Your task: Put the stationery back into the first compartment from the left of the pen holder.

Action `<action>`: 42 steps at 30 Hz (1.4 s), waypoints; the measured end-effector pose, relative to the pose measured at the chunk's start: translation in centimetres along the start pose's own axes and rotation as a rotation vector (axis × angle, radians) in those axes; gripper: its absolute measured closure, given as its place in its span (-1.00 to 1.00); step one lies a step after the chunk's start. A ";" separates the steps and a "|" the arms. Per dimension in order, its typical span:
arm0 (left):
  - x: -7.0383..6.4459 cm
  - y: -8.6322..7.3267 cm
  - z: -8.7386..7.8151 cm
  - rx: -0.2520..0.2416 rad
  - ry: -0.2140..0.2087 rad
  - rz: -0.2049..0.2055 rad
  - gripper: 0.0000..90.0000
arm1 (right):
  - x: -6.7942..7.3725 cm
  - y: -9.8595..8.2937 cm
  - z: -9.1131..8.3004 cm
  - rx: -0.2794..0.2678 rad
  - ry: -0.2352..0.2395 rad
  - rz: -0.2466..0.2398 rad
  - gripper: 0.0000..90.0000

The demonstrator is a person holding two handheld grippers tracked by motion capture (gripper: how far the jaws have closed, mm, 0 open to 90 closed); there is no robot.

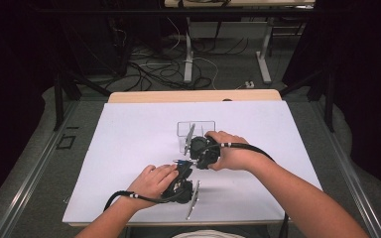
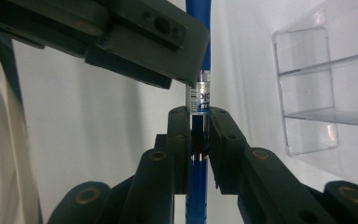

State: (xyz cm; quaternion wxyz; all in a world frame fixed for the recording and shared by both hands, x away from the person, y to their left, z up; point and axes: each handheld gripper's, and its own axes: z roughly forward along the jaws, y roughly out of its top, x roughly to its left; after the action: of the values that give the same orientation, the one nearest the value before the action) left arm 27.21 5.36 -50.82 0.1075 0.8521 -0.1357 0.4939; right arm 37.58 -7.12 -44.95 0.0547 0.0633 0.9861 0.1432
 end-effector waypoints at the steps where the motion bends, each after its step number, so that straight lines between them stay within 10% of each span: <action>1: 0.1 -0.1 0.0 0.002 -0.010 -0.006 0.50 | 0.0 0.1 0.1 0.000 -0.008 0.008 0.77; 11: 0.2 -1.9 -0.3 -0.068 -0.042 -0.172 0.28 | -1.6 0.3 -0.3 -0.045 -0.051 0.074 0.77; 24: 0.2 -3.1 0.5 -0.075 -0.108 -0.275 0.03 | -2.9 0.5 -2.1 -0.192 -0.087 0.192 0.77; 26: 0.8 -3.4 0.5 -0.019 -0.127 -0.217 -0.02 | -3.0 0.5 -2.4 -0.222 -0.090 0.222 0.77; 42: 1.9 -6.5 2.0 0.010 -0.275 -0.705 -0.12 | -4.5 0.5 -4.0 -0.391 -0.133 0.346 0.77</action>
State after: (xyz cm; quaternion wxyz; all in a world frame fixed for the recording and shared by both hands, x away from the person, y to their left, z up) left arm 31.88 10.61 -50.48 0.2476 0.9054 0.1550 0.3082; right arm 41.58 -8.37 -40.62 0.1054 0.2284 0.9084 0.3339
